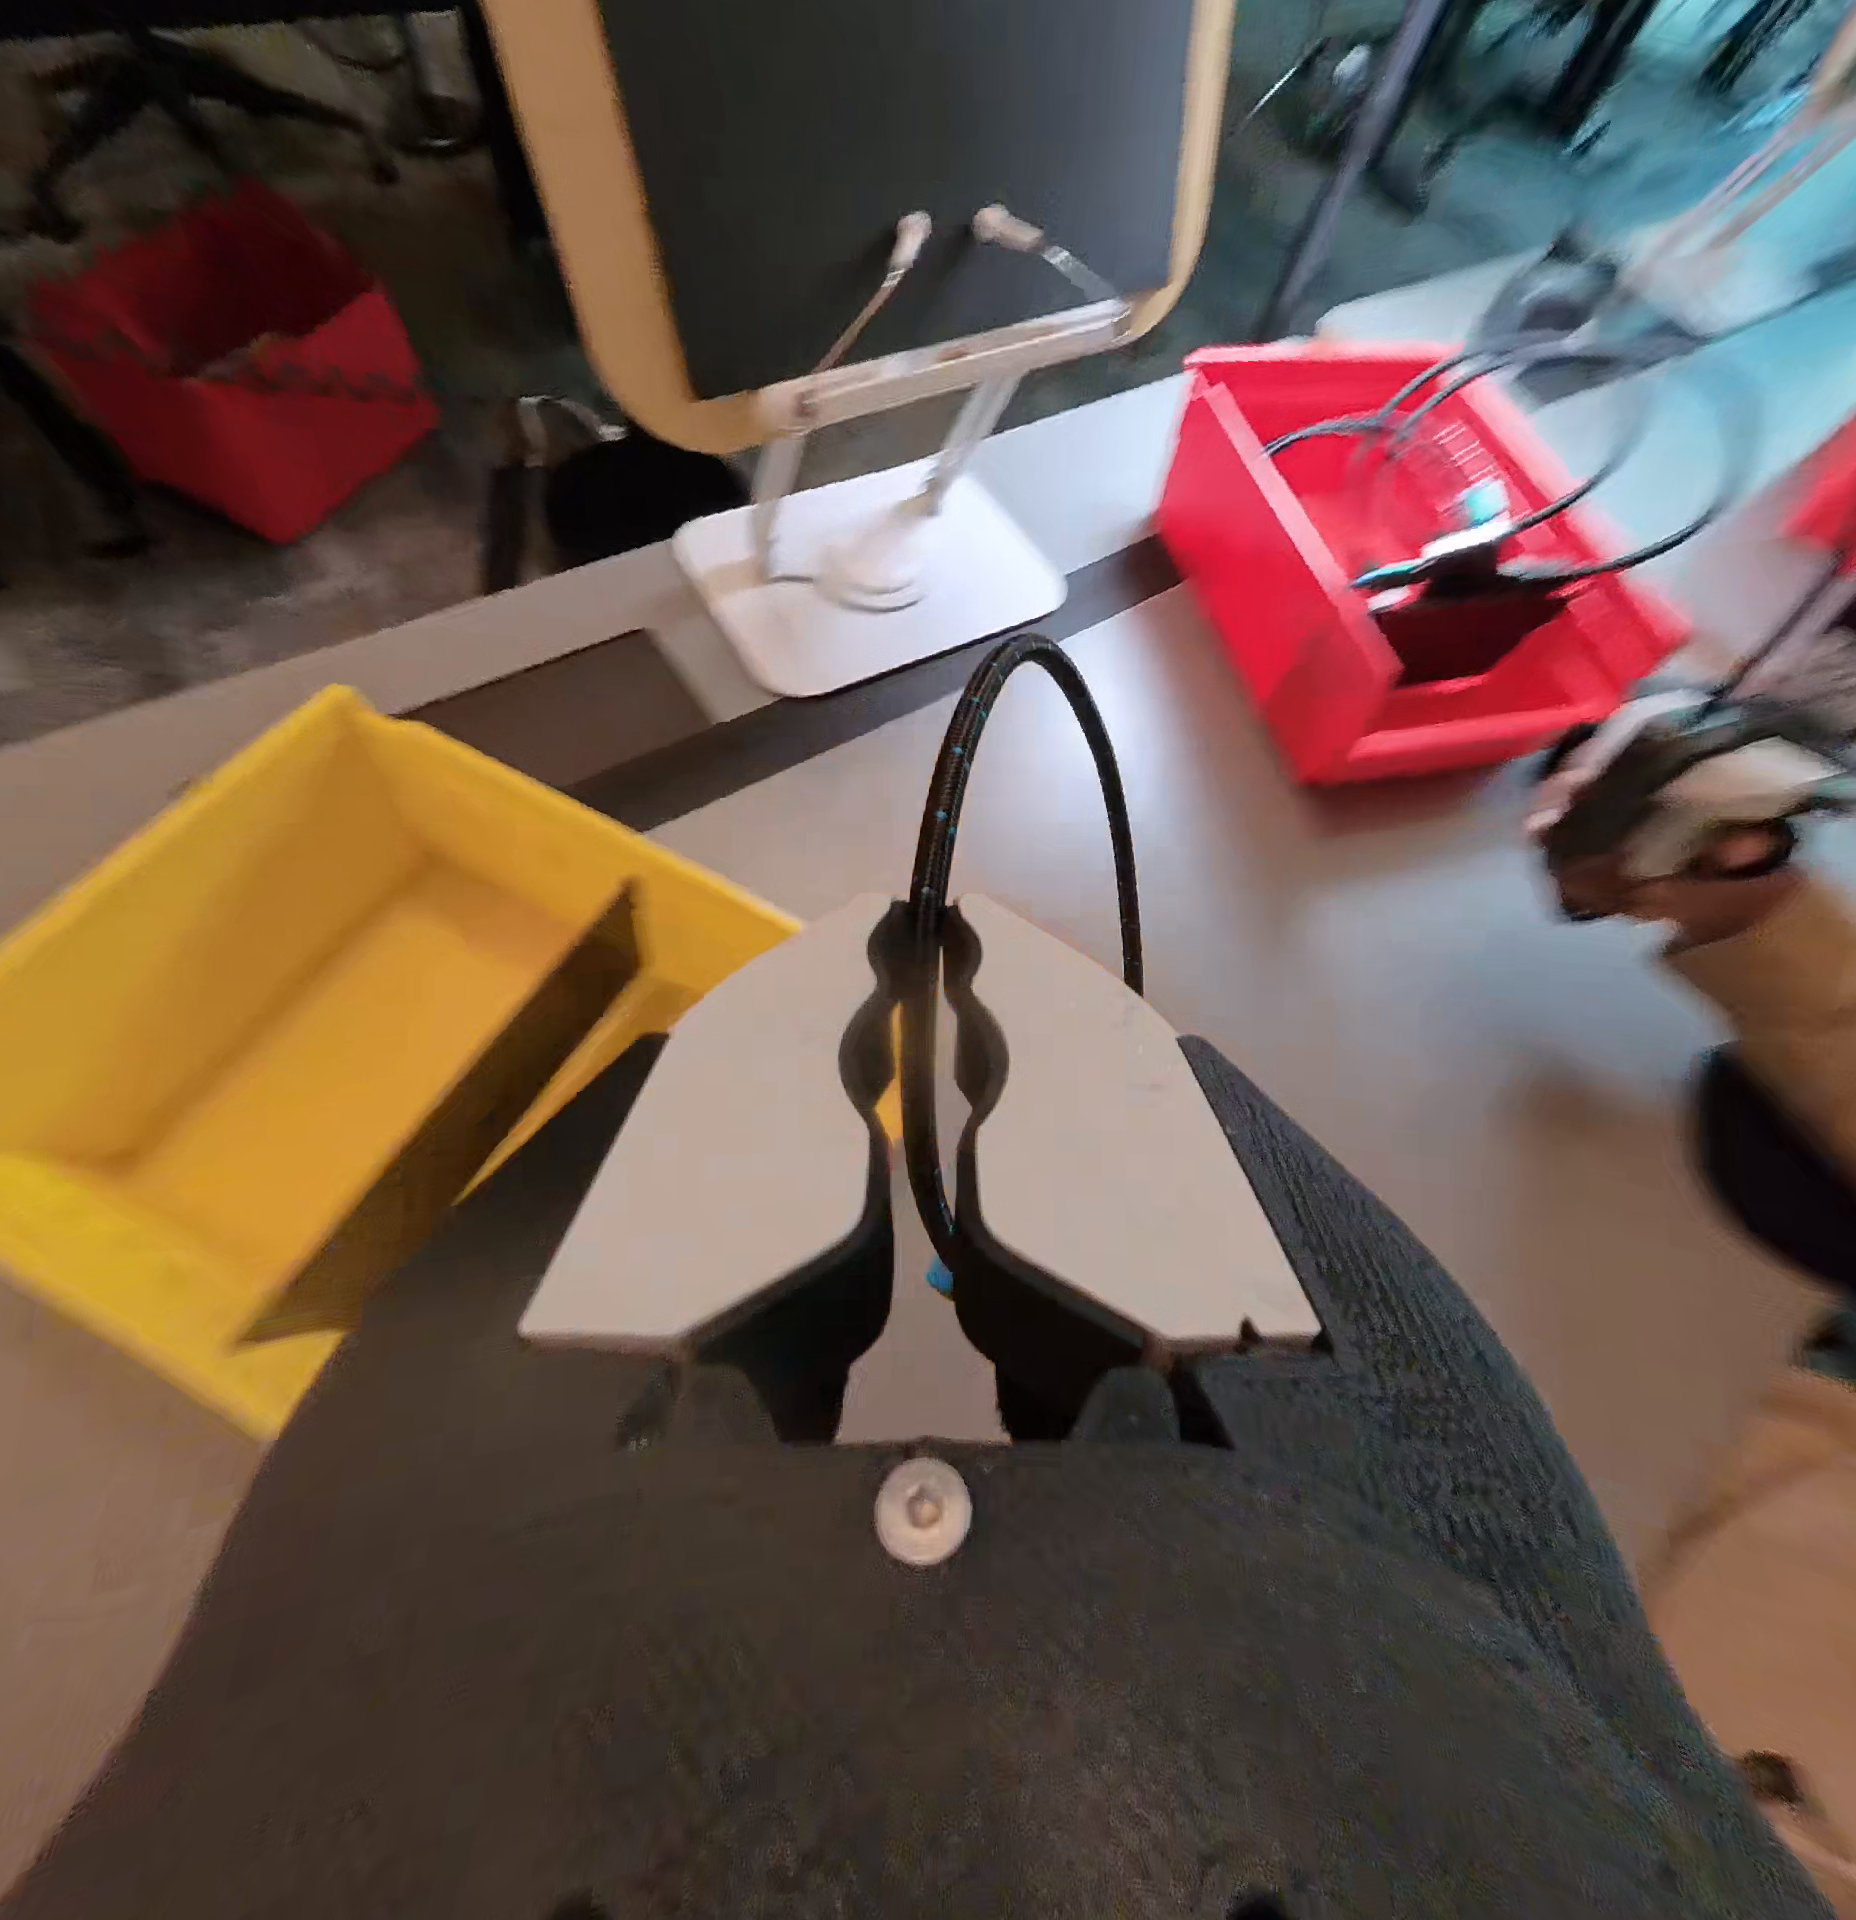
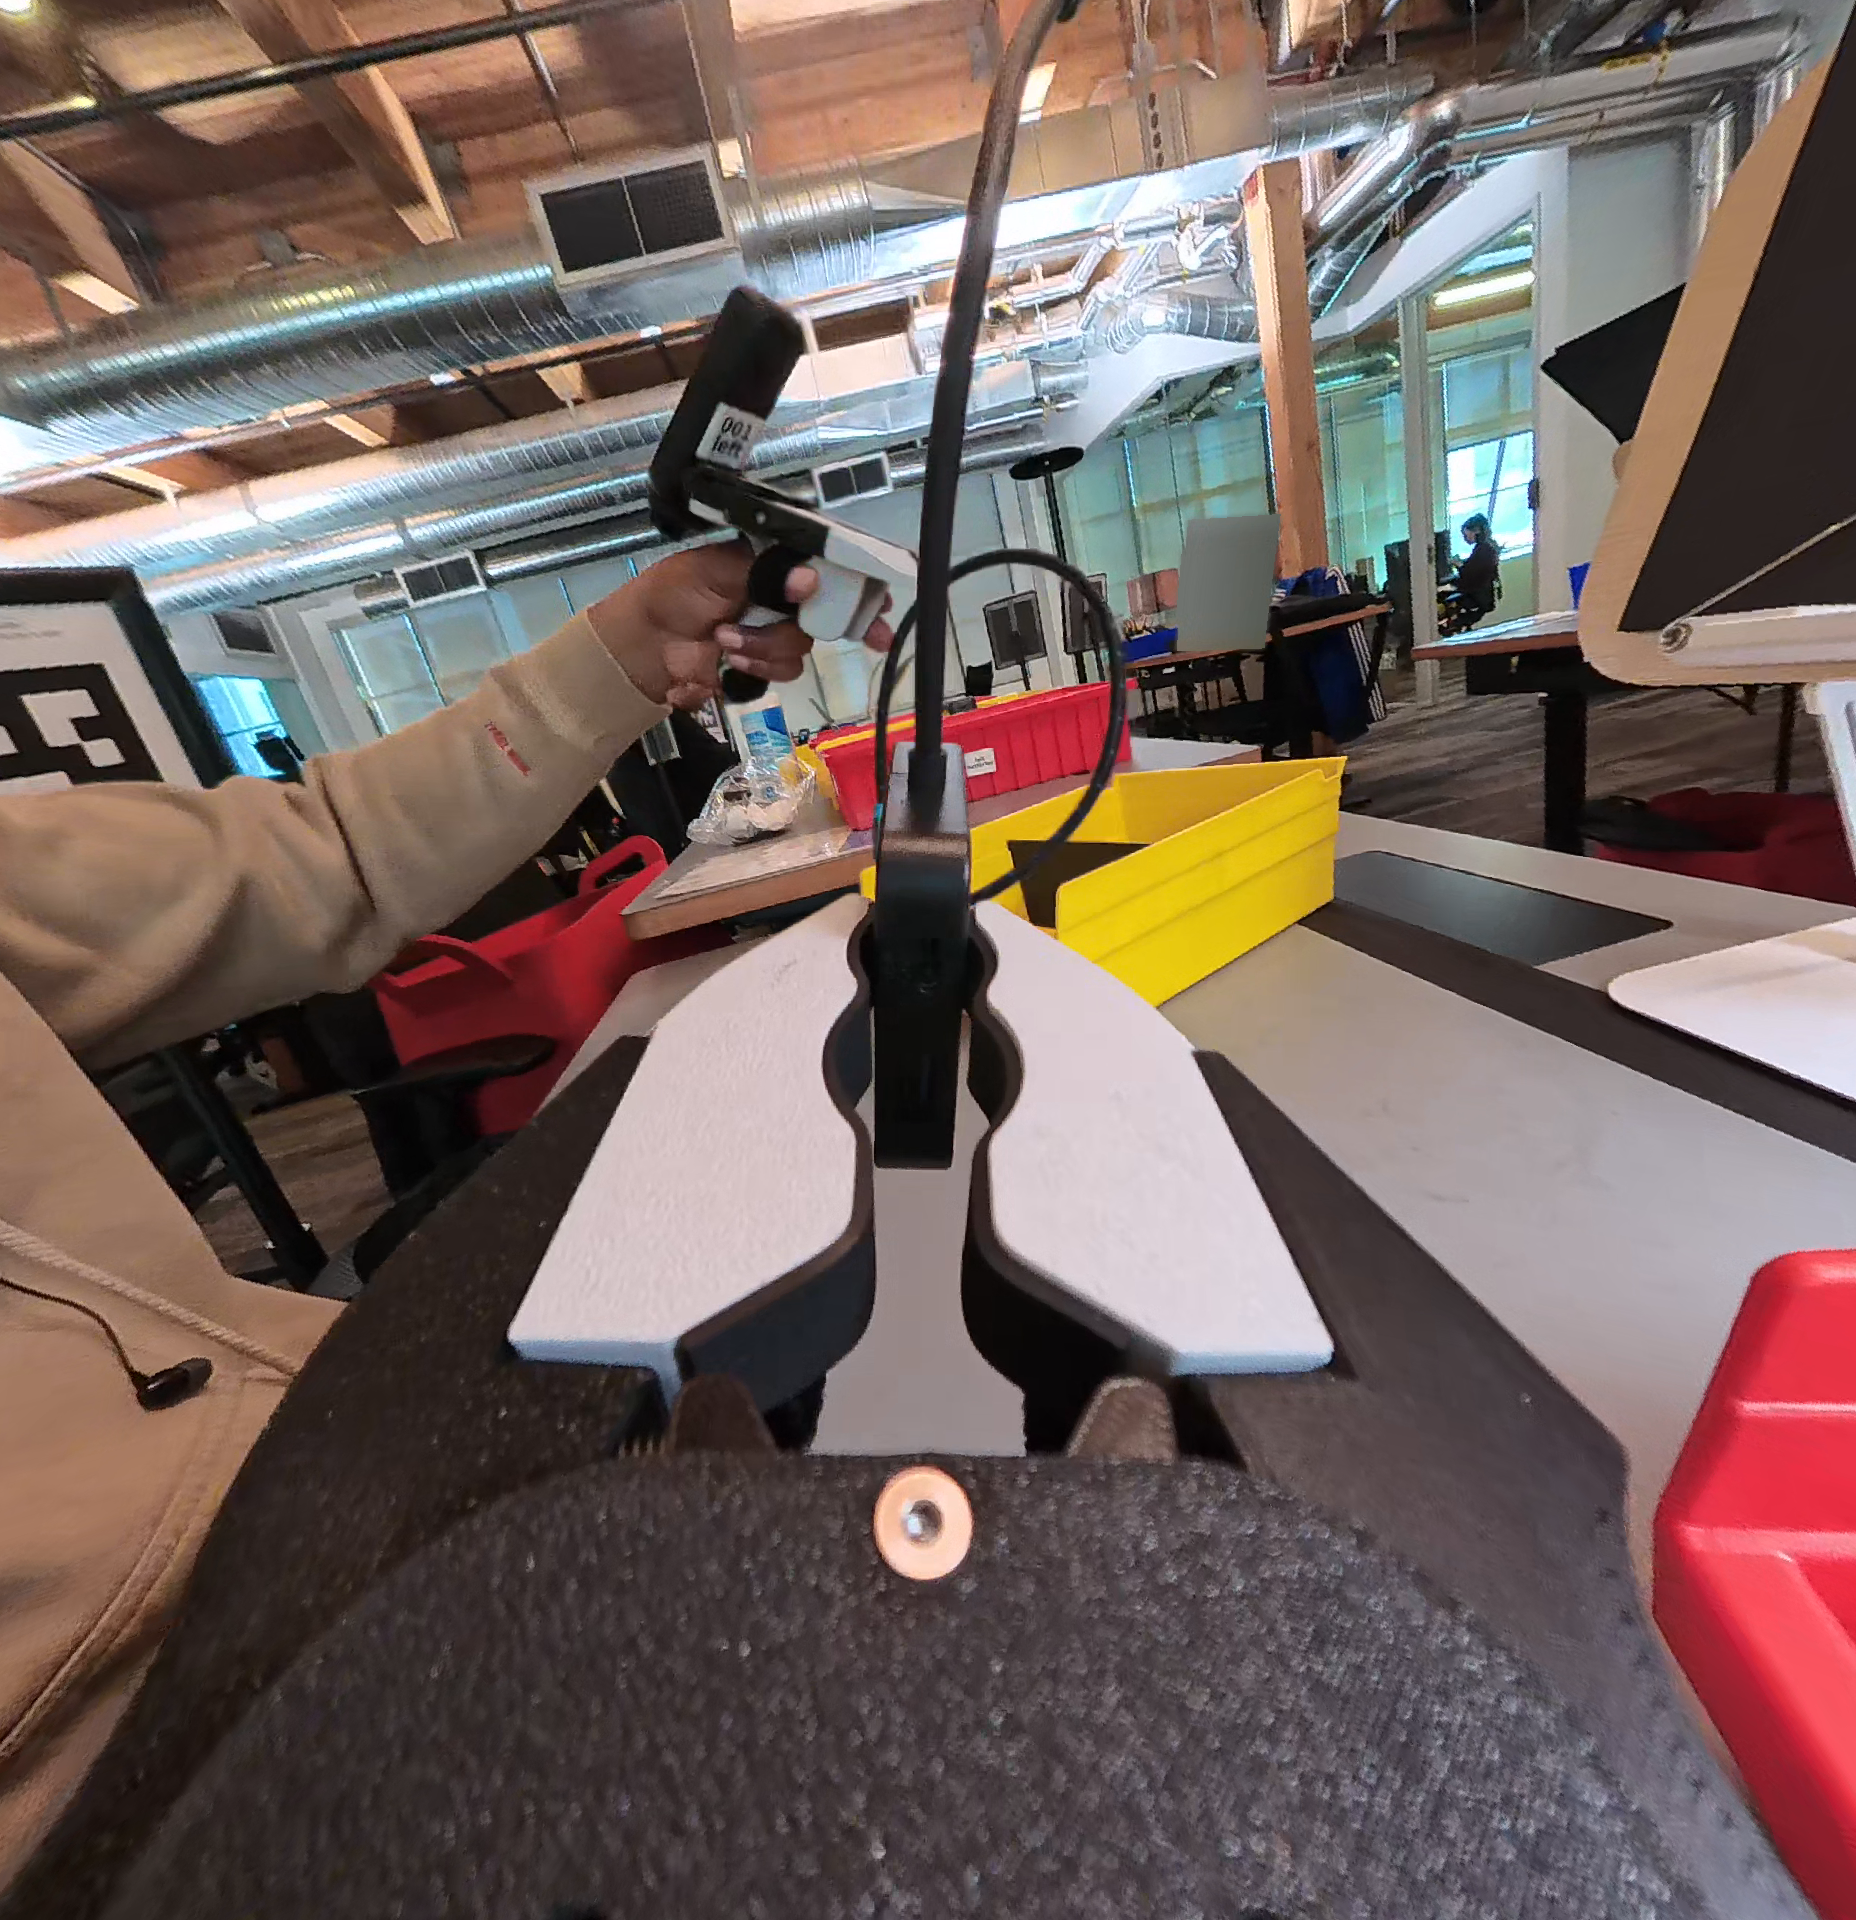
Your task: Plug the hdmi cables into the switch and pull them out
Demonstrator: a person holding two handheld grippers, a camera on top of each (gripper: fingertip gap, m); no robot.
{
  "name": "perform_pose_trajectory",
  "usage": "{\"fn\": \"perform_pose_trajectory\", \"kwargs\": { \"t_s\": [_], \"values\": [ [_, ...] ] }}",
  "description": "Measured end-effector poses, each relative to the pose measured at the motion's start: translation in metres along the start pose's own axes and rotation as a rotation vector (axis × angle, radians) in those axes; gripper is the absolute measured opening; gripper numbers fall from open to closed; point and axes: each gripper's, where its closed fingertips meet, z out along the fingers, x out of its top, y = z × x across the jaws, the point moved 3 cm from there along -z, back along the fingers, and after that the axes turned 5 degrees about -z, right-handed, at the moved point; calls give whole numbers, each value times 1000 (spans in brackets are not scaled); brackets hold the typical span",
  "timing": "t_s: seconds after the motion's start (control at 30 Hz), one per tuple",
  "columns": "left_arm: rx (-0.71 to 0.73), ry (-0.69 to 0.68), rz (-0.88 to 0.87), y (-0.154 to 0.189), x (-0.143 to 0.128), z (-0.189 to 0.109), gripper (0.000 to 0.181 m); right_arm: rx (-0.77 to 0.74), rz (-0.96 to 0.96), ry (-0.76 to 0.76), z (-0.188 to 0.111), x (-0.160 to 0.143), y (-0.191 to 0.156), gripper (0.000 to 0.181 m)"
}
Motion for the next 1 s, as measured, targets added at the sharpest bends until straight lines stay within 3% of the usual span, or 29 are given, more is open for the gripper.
{"fn": "perform_pose_trajectory", "kwargs": {
  "t_s": [0.13,0.23,0.37,0.5,0.6,0.67,0.73,0.83,0.9,1.0],
  "values": [
    [-190,68,-211,35,-29,24,6,11,9,16,-4,4,0,14],
    [-270,120,-386,46,-70,59,6,7,15,28,-7,6,2,14],
    [-251,188,-535,37,-122,96,0,-3,16,22,-10,5,4,14],
    [-172,201,-514,24,-148,105,0,0,24,8,-9,1,6,14],
    [-157,186,-389,25,-153,100,0,2,27,-8,-8,-2,6,14],
    [-219,90,-223,38,-160,99,5,1,29,-10,-7,-4,6,14],
    [-259,-36,4,51,-173,100,13,0,35,-10,-7,-5,7,14],
    [-199,-198,403,56,-194,107,30,18,50,-12,-6,-7,6,14],
    [-195,-320,619,58,-206,115,40,87,80,-13,-6,-9,-1,14],
    [-204,-476,804,55,-211,130,46,251,168,-17,-7,-13,-16,13]
  ]
}}
